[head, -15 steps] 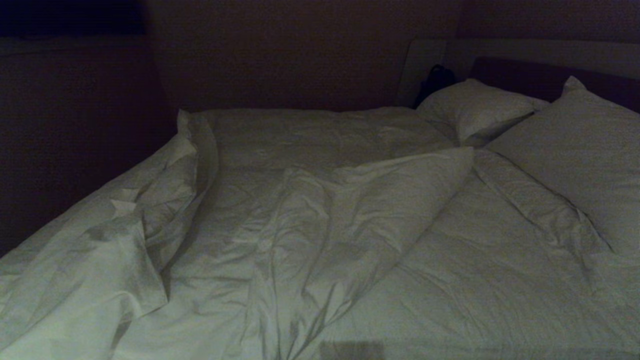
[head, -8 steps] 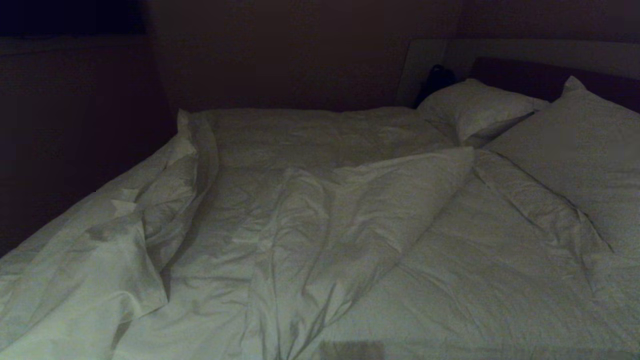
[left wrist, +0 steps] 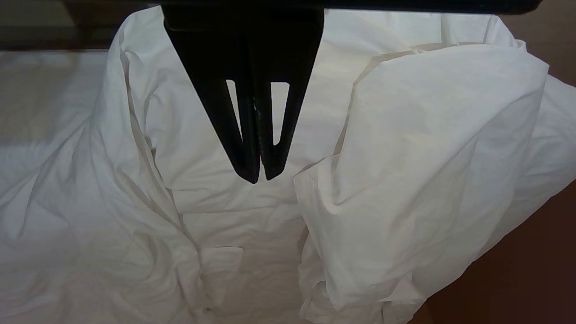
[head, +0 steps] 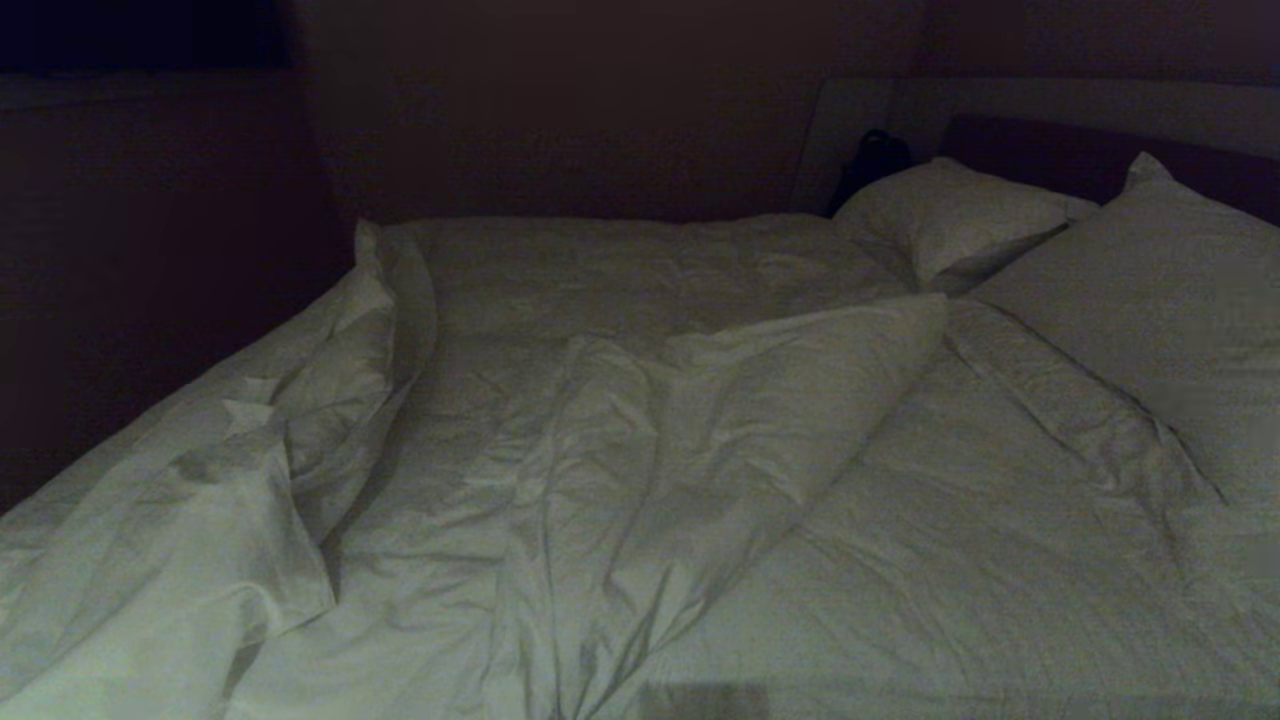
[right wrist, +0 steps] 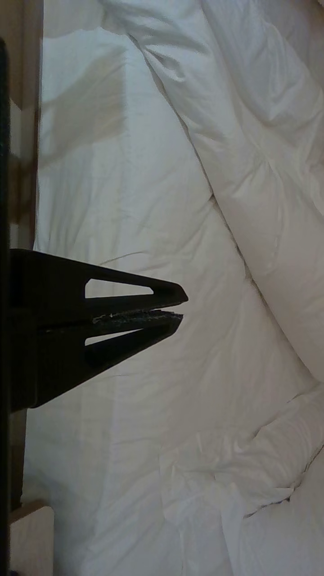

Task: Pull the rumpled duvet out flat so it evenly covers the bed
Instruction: Flatten the corners of the folded blanket

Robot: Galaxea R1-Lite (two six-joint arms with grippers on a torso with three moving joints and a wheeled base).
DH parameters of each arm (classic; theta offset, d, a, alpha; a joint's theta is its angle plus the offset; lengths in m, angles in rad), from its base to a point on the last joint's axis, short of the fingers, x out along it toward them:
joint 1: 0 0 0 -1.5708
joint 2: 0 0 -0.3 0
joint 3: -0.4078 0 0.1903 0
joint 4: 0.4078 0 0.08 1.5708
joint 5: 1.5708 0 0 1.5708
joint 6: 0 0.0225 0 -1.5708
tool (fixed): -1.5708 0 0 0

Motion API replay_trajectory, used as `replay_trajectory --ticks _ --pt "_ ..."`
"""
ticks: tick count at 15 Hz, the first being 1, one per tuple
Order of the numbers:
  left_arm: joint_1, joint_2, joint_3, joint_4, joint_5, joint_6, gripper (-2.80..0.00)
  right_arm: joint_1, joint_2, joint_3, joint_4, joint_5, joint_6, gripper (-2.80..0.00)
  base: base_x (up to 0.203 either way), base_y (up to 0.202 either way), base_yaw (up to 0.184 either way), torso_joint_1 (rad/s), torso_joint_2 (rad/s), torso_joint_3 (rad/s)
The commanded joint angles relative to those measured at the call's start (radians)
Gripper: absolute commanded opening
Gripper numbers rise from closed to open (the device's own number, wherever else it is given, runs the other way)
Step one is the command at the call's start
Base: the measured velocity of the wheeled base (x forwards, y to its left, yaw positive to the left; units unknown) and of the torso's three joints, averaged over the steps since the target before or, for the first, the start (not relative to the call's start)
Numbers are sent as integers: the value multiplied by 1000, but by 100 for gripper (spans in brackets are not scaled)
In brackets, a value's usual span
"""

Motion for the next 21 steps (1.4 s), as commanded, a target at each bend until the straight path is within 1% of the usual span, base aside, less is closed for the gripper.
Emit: replay_trajectory --ticks 1,5,13,16,19,21 --pt "0 0 2 0 0 1 -280 0 1 0 0 0 0 -280 0 0 0 0 0 0" --pt "0 0 0 0 0 1 -280 0 1 0 0 2 -14 -280 0 0 0 0 0 0" --pt "0 0 0 0 0 1 -280 0 1 -12 -5 3 -13 -280 0 0 0 0 0 0" --pt "0 0 0 0 0 1 -280 0 3 -107 22 9 -12 -280 0 0 0 0 0 0" --pt "0 0 0 0 0 1 -280 0 44 -244 119 30 -11 -280 0 0 0 0 0 0" --pt "0 0 0 0 0 1 -280 0 81 -274 125 33 -11 -280 0 0 0 0 0 0"
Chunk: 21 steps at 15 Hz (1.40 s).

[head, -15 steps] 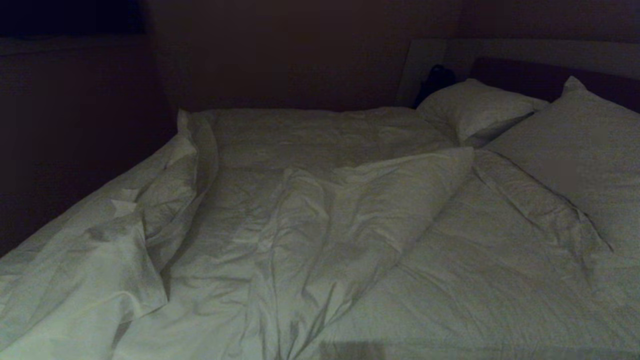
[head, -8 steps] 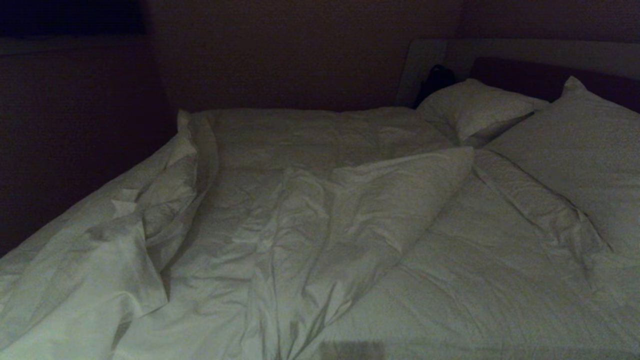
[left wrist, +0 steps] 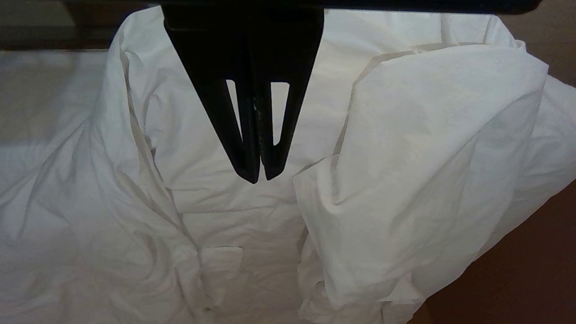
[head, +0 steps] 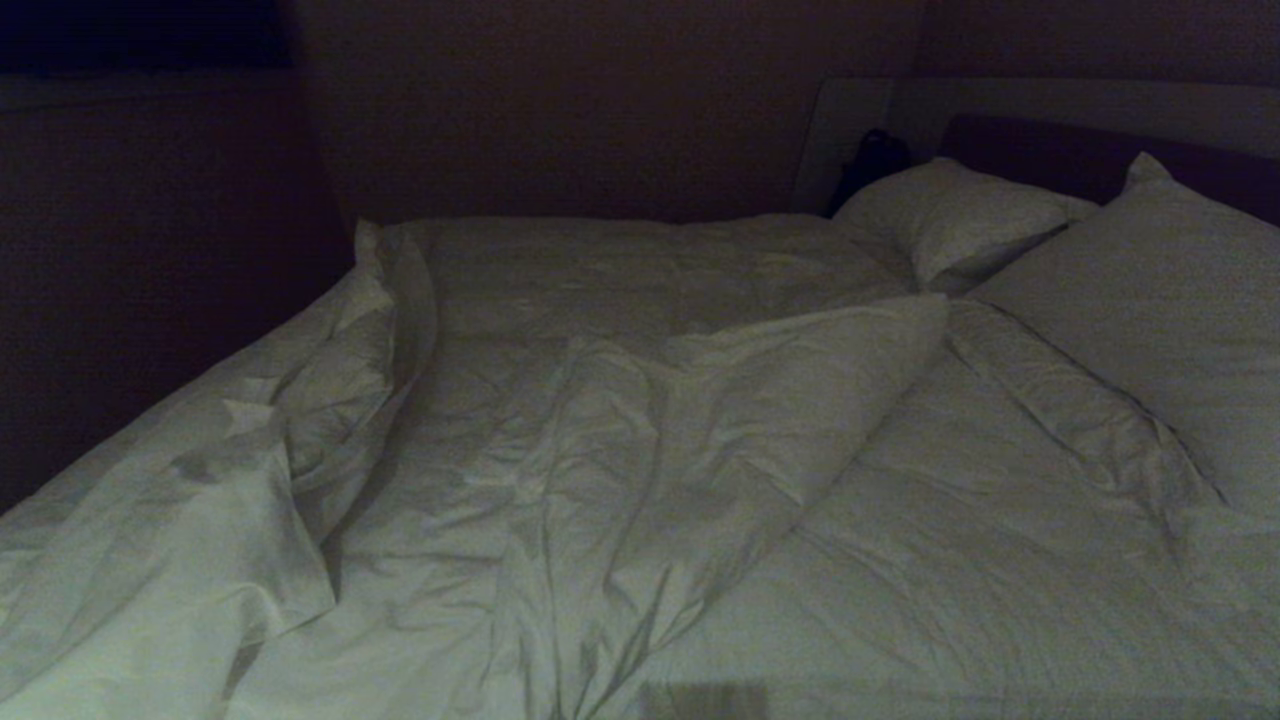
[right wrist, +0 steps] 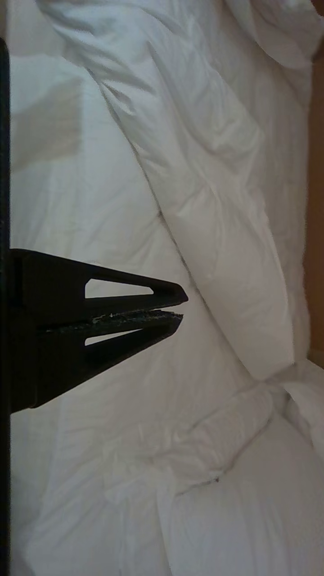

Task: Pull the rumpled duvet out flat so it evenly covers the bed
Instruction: Flatten the corners of the folded blanket

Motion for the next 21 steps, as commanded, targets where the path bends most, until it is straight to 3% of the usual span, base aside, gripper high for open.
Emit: replay_trajectory --ticks 1,9,14,21 --pt "0 0 0 0 0 1 -280 0 100 -60 33 1 0 -280 0 0 0 0 0 0" --pt "0 0 0 0 0 1 -280 1 525 -266 -46 15 52 -280 0 0 0 0 0 0" --pt "0 0 0 0 0 1 -280 15 1031 -391 -238 16 116 -280 0 0 0 0 0 0" --pt "0 0 0 0 0 1 -280 181 1568 -710 -371 17 241 -280 0 0 0 0 0 0"
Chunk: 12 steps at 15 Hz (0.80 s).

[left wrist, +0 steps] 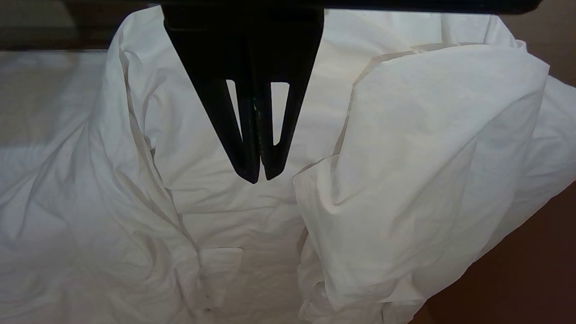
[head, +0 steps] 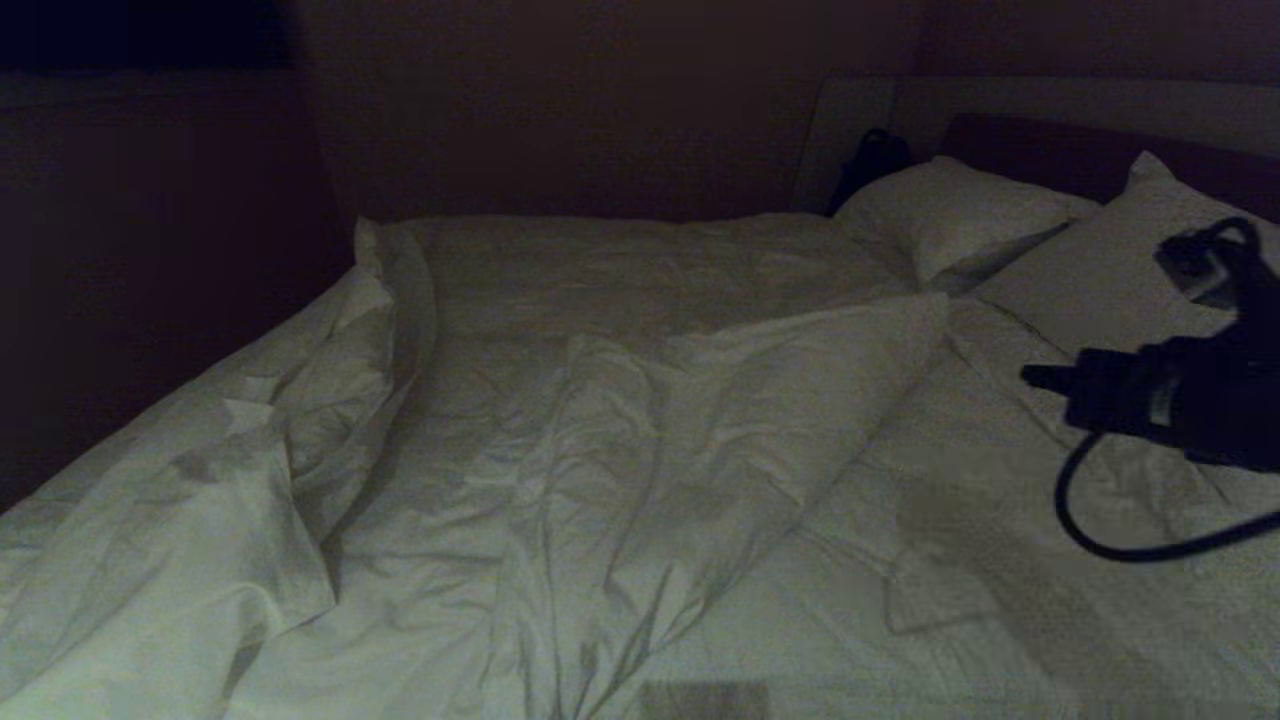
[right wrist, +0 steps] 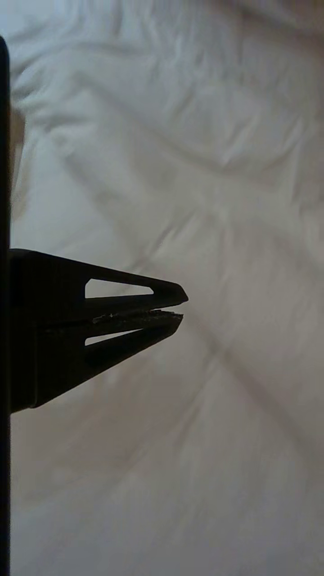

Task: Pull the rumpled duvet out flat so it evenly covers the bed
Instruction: Flatten the corners of the folded blanket

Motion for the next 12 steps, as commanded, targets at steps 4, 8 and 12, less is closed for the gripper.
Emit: replay_trajectory --ticks 4,8,12 --pt "1 0 0 0 0 1 -280 150 316 -197 -62 2 82 -280 0 0 0 0 0 0" --pt "1 0 0 0 0 1 -280 291 431 -266 -63 0 85 -280 0 0 0 0 0 0" --pt "0 0 0 0 0 1 -280 397 529 -283 -156 -9 77 -280 0 0 0 0 0 0"
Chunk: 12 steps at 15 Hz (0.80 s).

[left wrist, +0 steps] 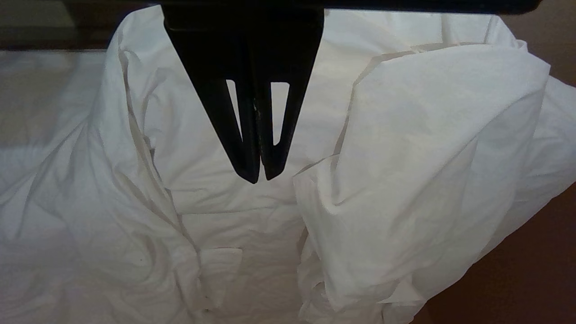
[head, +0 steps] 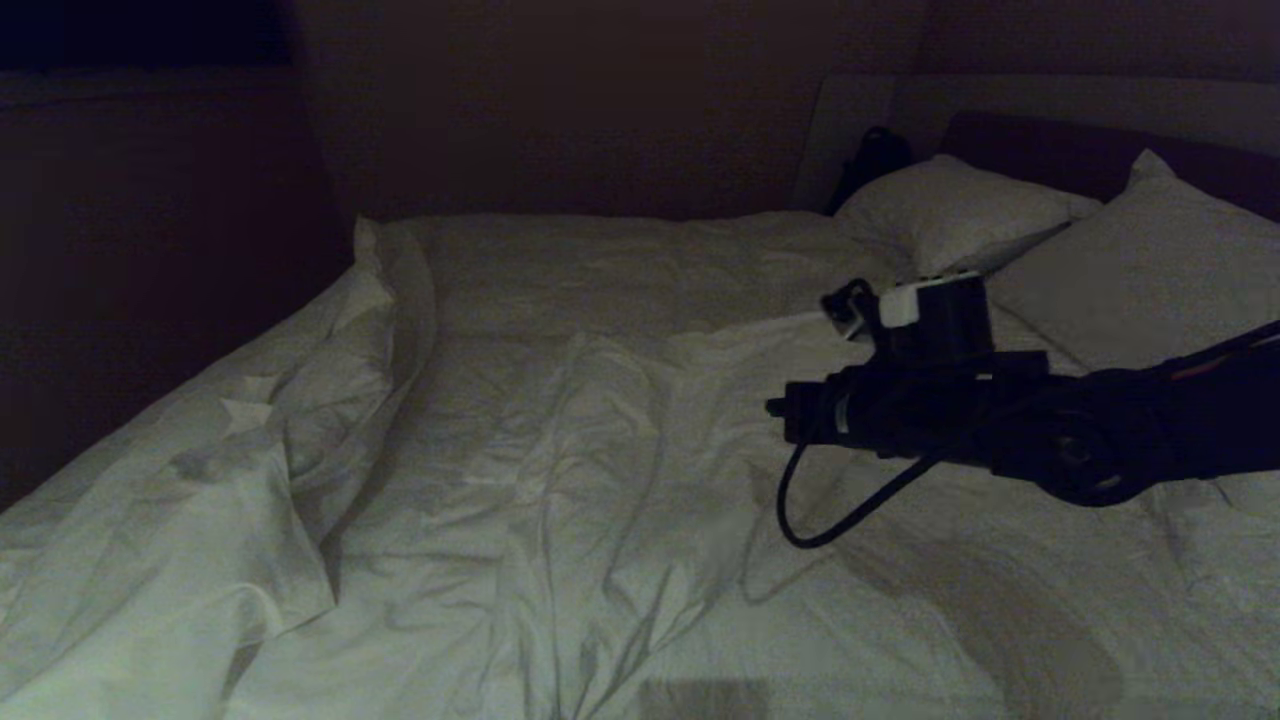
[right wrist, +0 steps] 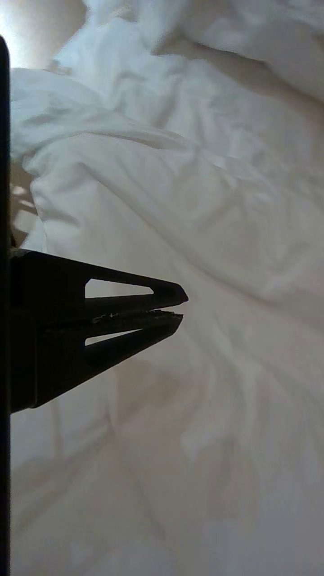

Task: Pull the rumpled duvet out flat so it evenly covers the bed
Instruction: Flatten the corners of the folded blanket

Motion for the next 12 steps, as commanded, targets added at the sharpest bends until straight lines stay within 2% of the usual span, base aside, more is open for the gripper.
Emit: replay_trajectory --ticks 1,12 --pt "0 0 0 0 0 1 -280 73 95 -13 -104 -8 -5 -280 0 0 0 0 0 0" --pt "0 0 0 0 0 1 -280 263 252 25 -214 -64 -22 -280 0 0 0 0 0 0"
